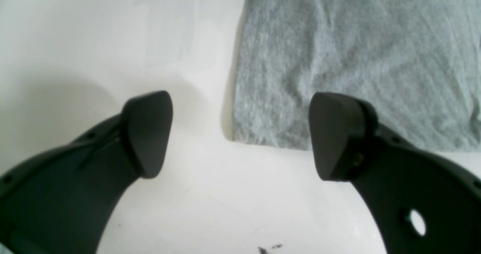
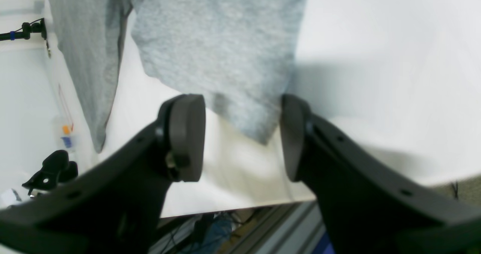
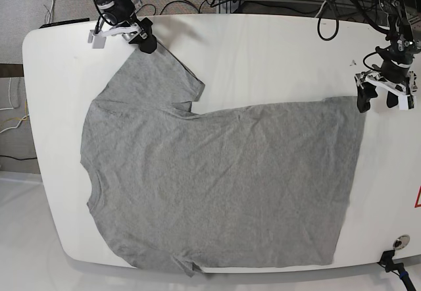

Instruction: Fold the T-shirt properly

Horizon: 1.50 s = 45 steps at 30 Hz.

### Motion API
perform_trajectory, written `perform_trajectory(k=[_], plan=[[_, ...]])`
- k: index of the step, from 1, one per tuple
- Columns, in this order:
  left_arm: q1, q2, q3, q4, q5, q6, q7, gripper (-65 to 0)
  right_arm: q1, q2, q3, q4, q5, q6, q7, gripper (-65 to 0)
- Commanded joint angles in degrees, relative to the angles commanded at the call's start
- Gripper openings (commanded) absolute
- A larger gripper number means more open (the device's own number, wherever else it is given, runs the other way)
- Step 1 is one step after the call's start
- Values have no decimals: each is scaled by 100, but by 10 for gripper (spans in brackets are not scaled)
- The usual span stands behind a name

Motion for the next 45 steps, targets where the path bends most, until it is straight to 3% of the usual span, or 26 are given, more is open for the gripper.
perform_trajectory(k=[12, 14, 18, 23, 28, 31, 37, 41, 45], plan=[[-44, 158, 18, -316, 0, 0, 0, -106, 475, 9, 0, -176, 26, -9, -26, -351], [-44, 167, 18, -325, 0, 0, 0, -106, 475, 9, 0, -273, 26, -9, -26, -412], [-53, 167, 18, -325, 0, 0, 0, -106, 475, 18, 0, -360, 26, -9, -26, -650], [-211, 167, 18, -501, -53, 0, 0, -106, 484, 18, 0, -360, 26, 0, -26, -650], [-404, 132, 53, -1055, -844, 0, 9, -106, 484, 26, 0, -352, 26, 0, -26, -650], [-624, 132, 211, -1398, -1055, 0, 211, -106, 484, 26, 0, -352, 26, 0, -26, -650], [-730, 325, 220, -1459, -1073, -325, 431, -109, 484, 26, 0, -352, 26, 0, -26, -650], [-879, 501, 220, -1459, -1055, -352, 809, -109, 484, 26, 0, -352, 26, 0, -26, -650], [-914, 563, 308, -1459, -1081, -360, 844, -109, 475, 26, 0, -352, 26, 0, -26, -650]])
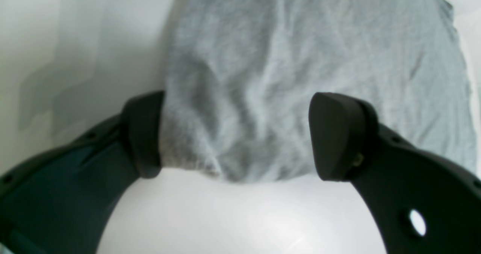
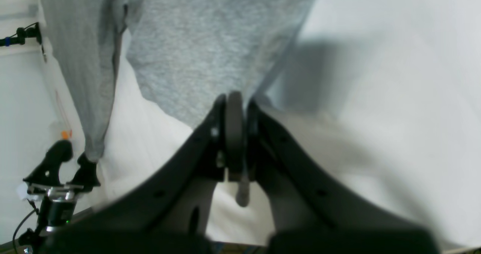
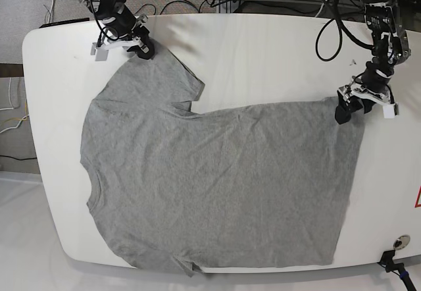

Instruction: Fold the T-shirt properly

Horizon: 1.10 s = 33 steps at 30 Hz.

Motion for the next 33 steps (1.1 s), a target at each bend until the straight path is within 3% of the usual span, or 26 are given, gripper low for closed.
perform_trajectory(k=[16, 18, 23, 26, 33], plan=[[-325, 9, 149, 0, 9, 0, 0, -124, -18, 0, 0, 0, 0, 0, 0, -650], [-334, 9, 149, 0, 26, 9, 0, -196, -18, 0, 0, 0, 0, 0, 0, -650], [-343, 9, 149, -9, 26, 9, 0, -524, -26, 0, 9, 0, 0, 0, 0, -650], [-343, 9, 149, -9, 18, 9, 0, -646, -26, 0, 9, 0, -9, 0, 0, -650], [-299, -9, 149, -9, 26, 9, 0, -650, 18, 132, 9, 26, -44, 0, 0, -650]])
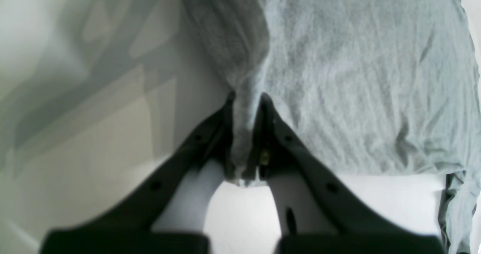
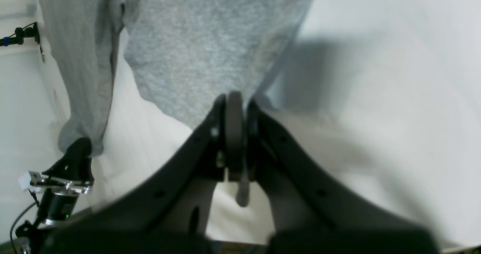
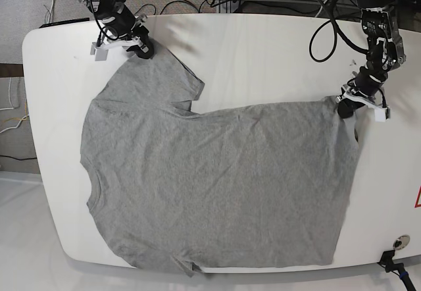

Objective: Fold the T-shirt properly
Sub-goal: 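Lift the held edge and pull it over the shirt toward the hem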

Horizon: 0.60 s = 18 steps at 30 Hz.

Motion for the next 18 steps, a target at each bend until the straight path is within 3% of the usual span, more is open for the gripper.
perform_trajectory(k=[16, 18], plan=[[923, -475, 0, 501, 9, -9, 0, -650, -475, 132, 18, 774, 9, 0, 0, -650], [1073, -484, -26, 527, 9, -176, 0, -650, -624, 132, 18, 1029, 0, 0, 0, -650]])
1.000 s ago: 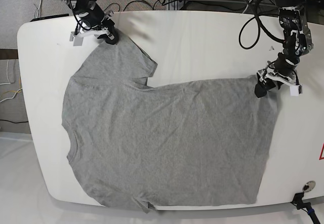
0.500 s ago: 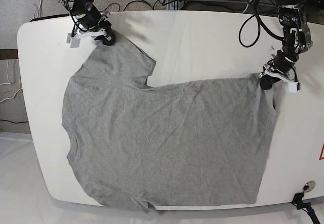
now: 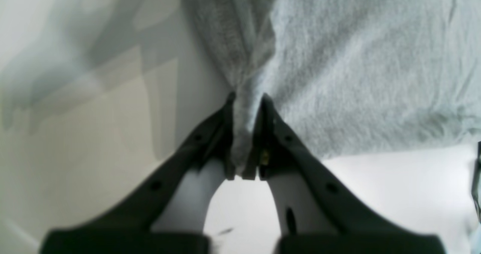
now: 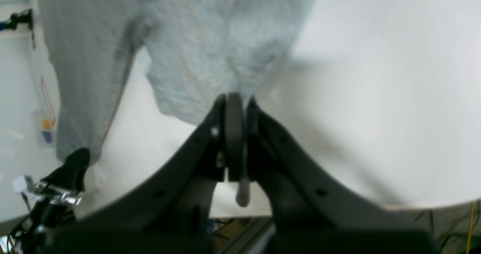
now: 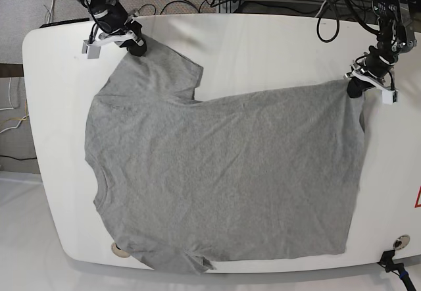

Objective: Fold the T-shirt properly
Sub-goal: 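Lift the held edge and pull it over the shirt toward the hem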

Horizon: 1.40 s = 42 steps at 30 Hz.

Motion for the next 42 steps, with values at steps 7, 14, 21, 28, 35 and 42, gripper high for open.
perform_trajectory(k=[7, 14, 21, 28, 35, 42], plan=[[686, -123, 97, 387, 0, -369, 0, -650, -510, -9, 9, 193, 35, 9, 26, -650], [1574, -123, 176, 1020, 0, -369, -18, -650, -1055, -18, 9, 299, 44, 264, 26, -650], [2303, -149, -62, 1301, 0, -369, -26, -650, -1512, 132, 9, 334, 35, 264, 26, -650], [2382, -149, -563, 1881, 0, -369, -26, -650, -1547, 457, 9, 343, 413, 273, 35, -650], [1626, -114, -343, 2303, 0, -352, -9, -650, -571, 1081, 9, 387, 1582, 360, 26, -650], [800, -114, -308, 2154, 9, -325, -9, -650, 387, 1248, -18, 369, 1723, 352, 0, -650]])
